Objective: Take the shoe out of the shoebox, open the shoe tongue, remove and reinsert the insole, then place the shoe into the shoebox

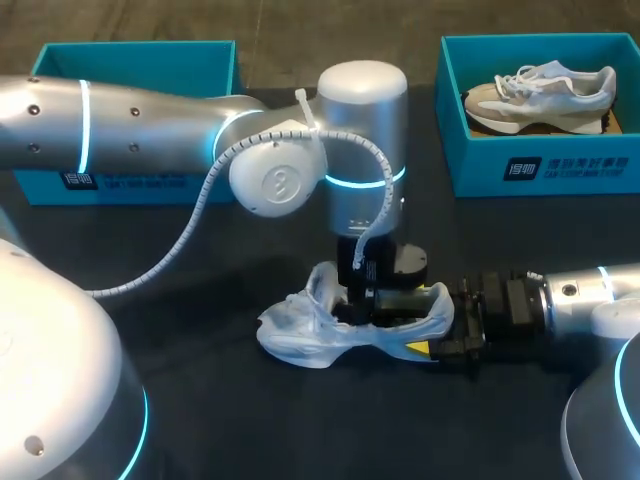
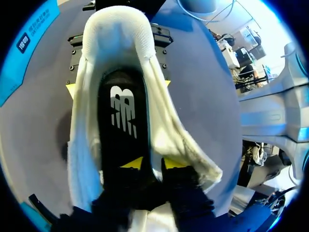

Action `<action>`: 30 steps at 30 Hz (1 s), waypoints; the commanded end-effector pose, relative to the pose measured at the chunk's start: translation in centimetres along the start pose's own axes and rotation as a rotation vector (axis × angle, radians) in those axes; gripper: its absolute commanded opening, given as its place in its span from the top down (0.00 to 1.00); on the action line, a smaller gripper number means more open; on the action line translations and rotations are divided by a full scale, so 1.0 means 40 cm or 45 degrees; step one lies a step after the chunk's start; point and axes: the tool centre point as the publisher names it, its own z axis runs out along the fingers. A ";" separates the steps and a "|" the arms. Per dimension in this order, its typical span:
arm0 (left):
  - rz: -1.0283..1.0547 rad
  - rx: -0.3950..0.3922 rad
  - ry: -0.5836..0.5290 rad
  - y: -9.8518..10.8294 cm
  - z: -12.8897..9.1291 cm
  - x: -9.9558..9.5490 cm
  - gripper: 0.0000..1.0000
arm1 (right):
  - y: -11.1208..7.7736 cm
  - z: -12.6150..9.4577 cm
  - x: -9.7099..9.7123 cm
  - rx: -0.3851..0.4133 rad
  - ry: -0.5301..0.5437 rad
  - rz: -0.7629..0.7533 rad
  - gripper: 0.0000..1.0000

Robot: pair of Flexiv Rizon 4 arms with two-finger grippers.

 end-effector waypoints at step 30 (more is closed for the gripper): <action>-0.123 -0.069 -0.403 -0.008 0.049 -0.094 0.69 | 0.003 0.001 0.001 0.005 -0.003 0.000 1.00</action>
